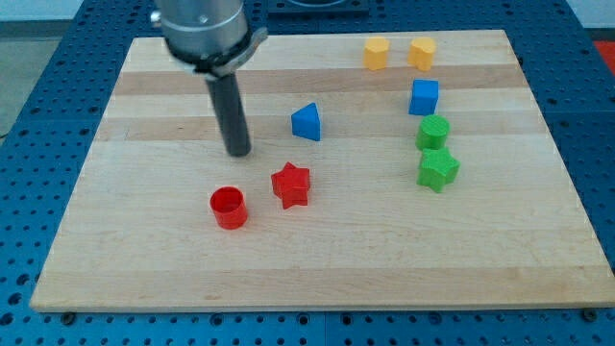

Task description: Push the blue triangle towards bottom center

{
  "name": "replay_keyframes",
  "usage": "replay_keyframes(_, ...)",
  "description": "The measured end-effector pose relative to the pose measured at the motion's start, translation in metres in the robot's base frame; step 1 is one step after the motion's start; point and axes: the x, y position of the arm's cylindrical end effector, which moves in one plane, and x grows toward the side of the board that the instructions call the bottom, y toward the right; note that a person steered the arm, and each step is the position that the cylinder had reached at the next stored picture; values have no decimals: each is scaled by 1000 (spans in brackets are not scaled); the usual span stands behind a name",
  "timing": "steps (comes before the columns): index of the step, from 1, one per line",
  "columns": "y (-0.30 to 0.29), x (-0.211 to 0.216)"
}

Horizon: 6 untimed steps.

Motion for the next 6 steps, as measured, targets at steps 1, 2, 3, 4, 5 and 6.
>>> replay_keyframes(1, 39, -45)
replay_keyframes(2, 55, -47)
replay_keyframes(3, 134, 10)
replay_keyframes(4, 140, 57)
replay_keyframes(5, 128, 96)
replay_keyframes(6, 111, 108)
